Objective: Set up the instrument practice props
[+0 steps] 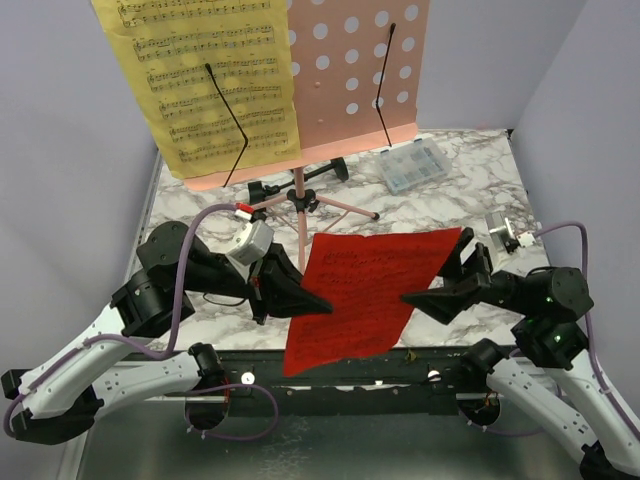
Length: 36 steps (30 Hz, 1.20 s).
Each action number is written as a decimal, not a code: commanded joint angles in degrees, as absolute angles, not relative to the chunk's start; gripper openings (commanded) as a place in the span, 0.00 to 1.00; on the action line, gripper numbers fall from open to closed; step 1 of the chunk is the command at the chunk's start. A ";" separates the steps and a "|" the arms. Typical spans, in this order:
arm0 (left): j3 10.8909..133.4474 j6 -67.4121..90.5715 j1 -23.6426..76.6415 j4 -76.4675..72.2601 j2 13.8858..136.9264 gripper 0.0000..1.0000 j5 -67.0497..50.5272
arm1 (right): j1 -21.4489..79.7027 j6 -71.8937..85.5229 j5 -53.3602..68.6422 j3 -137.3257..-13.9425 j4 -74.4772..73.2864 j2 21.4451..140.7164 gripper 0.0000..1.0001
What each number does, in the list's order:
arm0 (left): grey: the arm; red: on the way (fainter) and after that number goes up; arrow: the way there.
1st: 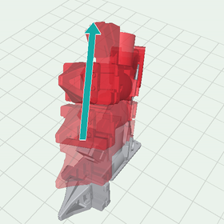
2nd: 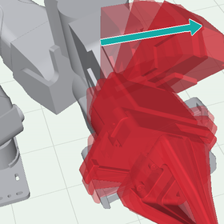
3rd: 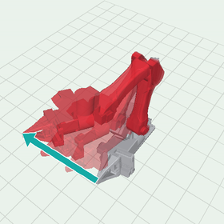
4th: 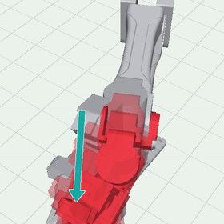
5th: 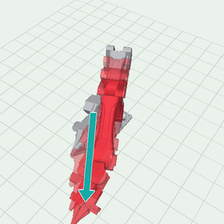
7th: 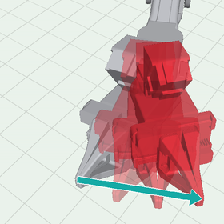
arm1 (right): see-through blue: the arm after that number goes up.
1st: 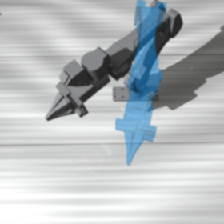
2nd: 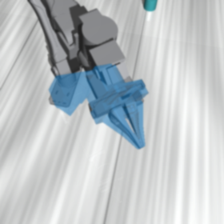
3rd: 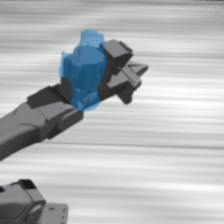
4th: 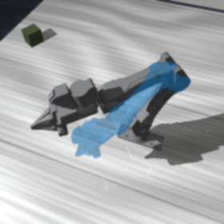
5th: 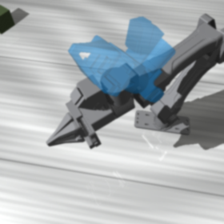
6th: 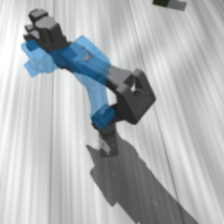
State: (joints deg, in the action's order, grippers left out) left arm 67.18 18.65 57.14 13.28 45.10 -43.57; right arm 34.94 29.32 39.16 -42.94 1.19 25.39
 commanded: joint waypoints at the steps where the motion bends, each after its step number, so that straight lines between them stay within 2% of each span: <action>1: 68.64 19.30 57.48 11.44 46.02 0.00 -40.52 | 35.16 35.59 49.70 -41.58 13.84 25.50 0.71; 4: 68.17 21.08 57.50 11.31 46.83 0.00 -34.24 | 35.16 42.42 55.57 -39.11 25.28 27.58 0.56; 8: 66.50 24.04 57.48 10.80 46.77 0.00 -28.05 | 35.18 42.84 50.06 -37.58 26.95 26.70 0.38; 9: 65.92 24.92 57.48 10.35 46.39 0.00 -26.04 | 35.16 42.27 47.38 -37.62 25.92 26.42 0.31; 11: 64.69 28.39 57.48 8.65 45.91 0.00 -22.09 | 35.11 42.25 43.51 -37.81 23.98 26.43 0.10; 12: 63.99 29.69 57.52 7.67 46.01 0.03 -21.51 | 35.15 42.17 43.29 -37.92 23.41 26.72 0.03; 13: 63.61 30.93 57.53 6.58 46.28 0.10 -21.80 | 35.16 41.78 43.93 -37.93 23.45 27.23 0.01; 14: 63.25 32.05 57.48 5.56 46.64 0.23 -22.20 | 35.16 41.32 44.27 -38.10 23.19 27.57 0.01; 16: 63.14 34.04 57.49 3.69 47.43 0.39 -22.53 | 35.16 40.97 44.66 -38.75 22.67 28.59 0.01; 18: 63.68 35.05 57.48 2.43 48.09 0.43 -24.09 | 35.16 40.35 45.75 -39.55 22.16 29.31 0.00; 19: 64.04 35.14 57.49 2.21 48.31 0.42 -24.69 | 35.16 40.08 46.03 -39.85 21.91 29.46 0.00; 20: 64.38 35.03 57.48 2.15 48.49 0.36 -24.63 | 35.11 39.84 46.05 -40.13 21.76 29.58 0.01; 23: 65.84 33.37 57.48 3.16 48.27 0.03 -22.59 | 35.15 39.13 43.91 -41.29 20.01 30.12 0.01; 24: 67.04 32.00 57.49 5.16 48.19 0.00 -20.20 | 35.16 38.09 41.10 -42.65 17.39 30.46 0.06; 28: 73.83 23.22 57.48 16.73 47.80 0.00 -7.40 | 35.16 31.72 22.76 -49.36 4.66 32.11 0.35; 32: 80.50 15.29 57.49 21.25 47.99 0.00 -0.48 | 35.16 26.92 1.51 -59.39 -6.98 38.39 0.55; 36: 90.74 10.20 57.49 26.16 51.08 0.00 4.32 | 35.16 19.44 -1.45 -66.71 -4.74 44.42 0.68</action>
